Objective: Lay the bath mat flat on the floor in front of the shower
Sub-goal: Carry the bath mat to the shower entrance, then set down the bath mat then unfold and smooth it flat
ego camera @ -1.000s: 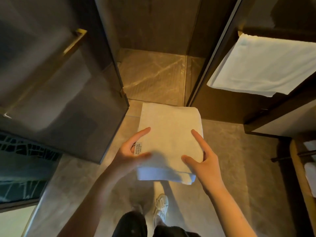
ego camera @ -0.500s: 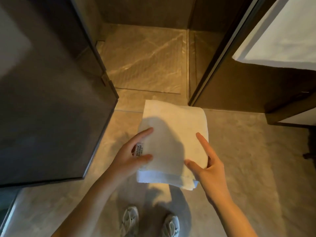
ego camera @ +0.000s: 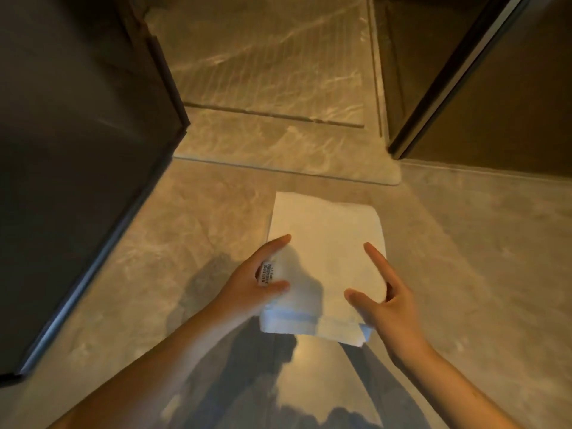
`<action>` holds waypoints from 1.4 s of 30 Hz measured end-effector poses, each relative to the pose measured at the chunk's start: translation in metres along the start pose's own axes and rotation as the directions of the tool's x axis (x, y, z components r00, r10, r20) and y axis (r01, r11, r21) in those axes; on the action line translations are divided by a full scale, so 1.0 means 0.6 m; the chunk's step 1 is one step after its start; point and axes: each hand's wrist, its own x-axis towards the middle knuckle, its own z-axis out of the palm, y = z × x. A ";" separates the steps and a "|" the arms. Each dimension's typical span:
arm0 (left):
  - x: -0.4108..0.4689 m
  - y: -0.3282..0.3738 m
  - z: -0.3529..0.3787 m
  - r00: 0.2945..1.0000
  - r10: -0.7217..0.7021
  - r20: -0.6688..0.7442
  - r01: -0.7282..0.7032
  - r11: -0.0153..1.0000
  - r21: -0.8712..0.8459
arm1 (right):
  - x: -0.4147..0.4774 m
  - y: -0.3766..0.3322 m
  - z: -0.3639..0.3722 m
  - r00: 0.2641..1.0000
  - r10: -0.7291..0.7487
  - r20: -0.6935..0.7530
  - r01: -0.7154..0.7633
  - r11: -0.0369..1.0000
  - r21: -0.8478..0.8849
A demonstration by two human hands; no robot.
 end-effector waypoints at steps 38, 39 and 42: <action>0.180 -0.263 0.082 0.938 0.318 0.138 -0.227 0.263 0.938 | 0.159 0.297 0.085 0.937 -0.235 0.258 0.318 0.270 -0.909; 0.180 -0.263 0.082 0.936 0.324 0.136 -0.229 0.267 0.936 | 0.159 0.297 0.086 0.938 -0.234 0.255 0.315 0.271 -0.910; 0.183 -0.264 0.080 0.936 0.321 0.142 -0.234 0.269 0.934 | 0.163 0.295 0.087 0.940 -0.218 0.261 0.316 0.277 -0.907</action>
